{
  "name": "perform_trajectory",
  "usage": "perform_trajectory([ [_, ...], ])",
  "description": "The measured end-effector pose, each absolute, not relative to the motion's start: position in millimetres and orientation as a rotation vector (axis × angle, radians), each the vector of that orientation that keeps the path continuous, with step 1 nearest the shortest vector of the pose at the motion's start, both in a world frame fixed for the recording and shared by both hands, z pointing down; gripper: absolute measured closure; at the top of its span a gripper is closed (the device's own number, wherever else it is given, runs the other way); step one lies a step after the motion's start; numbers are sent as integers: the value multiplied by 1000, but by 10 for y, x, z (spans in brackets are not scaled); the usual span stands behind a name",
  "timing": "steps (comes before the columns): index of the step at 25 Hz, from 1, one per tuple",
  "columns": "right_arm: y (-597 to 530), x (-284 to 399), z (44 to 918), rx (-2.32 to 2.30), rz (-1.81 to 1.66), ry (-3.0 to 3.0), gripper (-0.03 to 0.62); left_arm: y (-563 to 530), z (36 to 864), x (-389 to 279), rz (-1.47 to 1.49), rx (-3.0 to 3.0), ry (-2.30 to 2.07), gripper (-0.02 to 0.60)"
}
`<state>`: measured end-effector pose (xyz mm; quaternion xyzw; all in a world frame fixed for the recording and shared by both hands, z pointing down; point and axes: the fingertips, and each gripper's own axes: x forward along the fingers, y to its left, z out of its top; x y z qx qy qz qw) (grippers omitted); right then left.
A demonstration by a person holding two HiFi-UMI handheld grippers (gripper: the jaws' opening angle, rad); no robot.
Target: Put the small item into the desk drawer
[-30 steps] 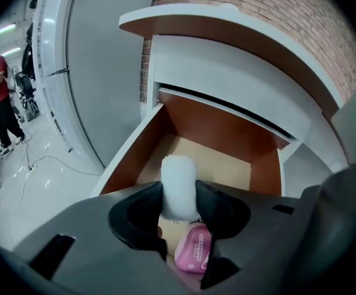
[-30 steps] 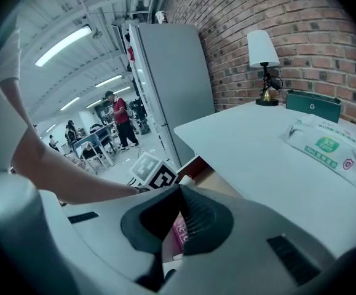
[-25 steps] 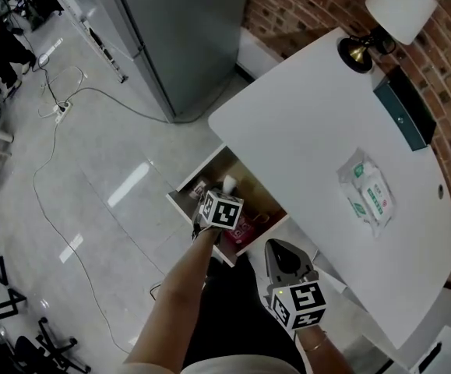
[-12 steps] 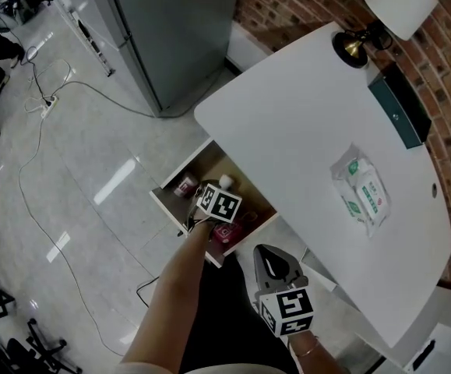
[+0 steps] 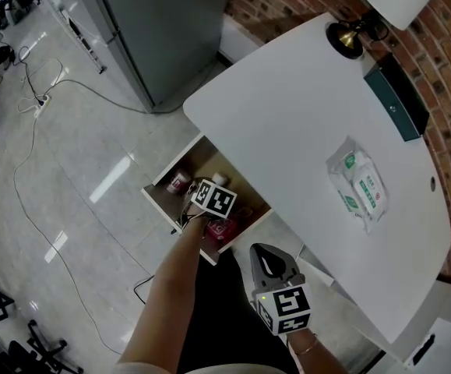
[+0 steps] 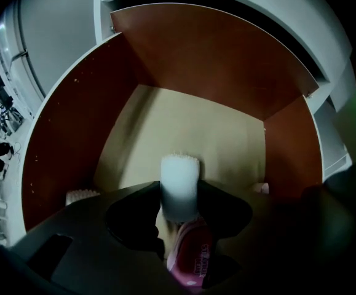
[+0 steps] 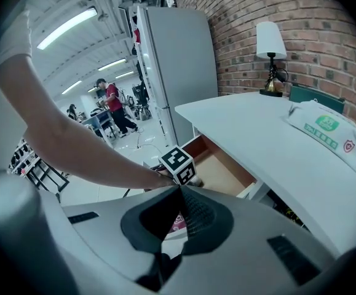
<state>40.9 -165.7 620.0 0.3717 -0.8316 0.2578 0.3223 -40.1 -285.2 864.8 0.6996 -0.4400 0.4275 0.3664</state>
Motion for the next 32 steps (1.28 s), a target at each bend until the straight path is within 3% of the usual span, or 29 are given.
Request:
perform_trajectory([
  [6,-1727,367,6134,972,683,-2202,586,-2861,8372,-484,1040,1830,-1189,325],
  [14,-1829,222,5904,950,626,-2263,586,-2783,7569,-712,895,1916,-1311,327],
  [32,-1646,-33,5093,1000,533,-2388,586,-1760,5792,-1331,589,1862,-1640,445],
])
